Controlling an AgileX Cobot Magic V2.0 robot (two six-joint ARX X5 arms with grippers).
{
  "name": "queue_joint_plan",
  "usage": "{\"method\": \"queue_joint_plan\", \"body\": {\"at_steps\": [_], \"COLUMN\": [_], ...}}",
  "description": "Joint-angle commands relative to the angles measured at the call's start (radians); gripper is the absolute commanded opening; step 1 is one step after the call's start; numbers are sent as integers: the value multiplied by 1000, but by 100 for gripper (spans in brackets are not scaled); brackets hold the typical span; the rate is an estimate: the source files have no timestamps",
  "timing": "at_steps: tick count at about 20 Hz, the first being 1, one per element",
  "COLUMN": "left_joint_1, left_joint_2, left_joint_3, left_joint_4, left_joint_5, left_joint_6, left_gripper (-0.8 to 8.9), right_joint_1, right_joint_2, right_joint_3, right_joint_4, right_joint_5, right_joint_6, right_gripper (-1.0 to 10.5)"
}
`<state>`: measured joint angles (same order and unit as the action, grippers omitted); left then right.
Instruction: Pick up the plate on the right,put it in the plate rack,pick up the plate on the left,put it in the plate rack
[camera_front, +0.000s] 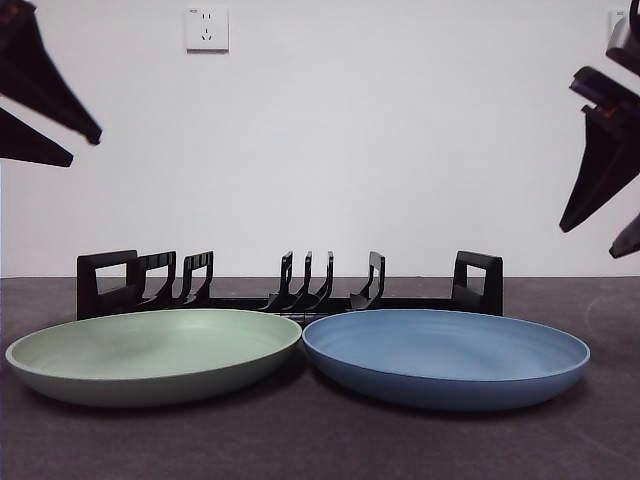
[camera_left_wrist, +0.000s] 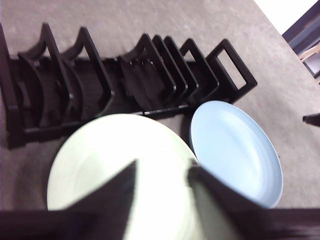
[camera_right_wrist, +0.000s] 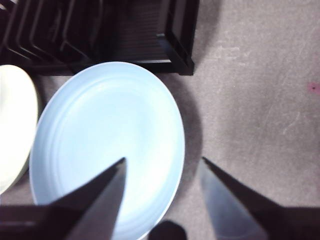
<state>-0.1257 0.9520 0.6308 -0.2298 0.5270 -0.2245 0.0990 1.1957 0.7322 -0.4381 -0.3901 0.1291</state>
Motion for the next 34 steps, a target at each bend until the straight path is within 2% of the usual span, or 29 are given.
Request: {"method": "queue_joint_plan", "body": {"at_steps": [1, 3, 9, 14, 15, 18, 22, 26, 28, 30, 34], "left_joint_1": [-18, -43, -166, -243, -253, -268, -296, -376, -439, -527, -745], "left_joint_2": [1, 7, 35, 54, 56, 56, 56, 56, 56, 56, 67], "left_joint_3": [12, 50, 170, 179, 179, 179, 179, 184, 190, 191, 191], "left_joint_4": [26, 13, -67, -76, -81, -89, -115, -132, -138, -140, -137], "left_joint_5": [-3, -9, -165, -236, -241, -242, -240, -242, -264, -351, -610], "left_joint_6": [21, 52, 151, 174, 178, 189, 253, 392, 498, 636, 912], "left_gripper": [284, 284, 284, 284, 284, 284, 284, 284, 283, 283, 283], "right_joint_1": [2, 3, 27, 63, 67, 67, 66, 66, 66, 66, 94], "right_joint_2": [37, 82, 232, 341, 361, 377, 348, 235, 165, 133, 135], "right_joint_3": [4, 4, 5, 5, 5, 5, 7, 10, 20, 74, 243], "right_joint_4": [26, 38, 89, 144, 146, 145, 145, 133, 112, 38, -162], "right_joint_5": [-1, -2, -5, -3, 0, 5, 7, 3, 3, 3, 2], "right_joint_6": [-14, -14, -6, 18, 25, 38, 66, 111, 129, 129, 109], "right_gripper": [279, 278, 213, 212, 192, -3, -16, -16, -16, -16, -16]}}
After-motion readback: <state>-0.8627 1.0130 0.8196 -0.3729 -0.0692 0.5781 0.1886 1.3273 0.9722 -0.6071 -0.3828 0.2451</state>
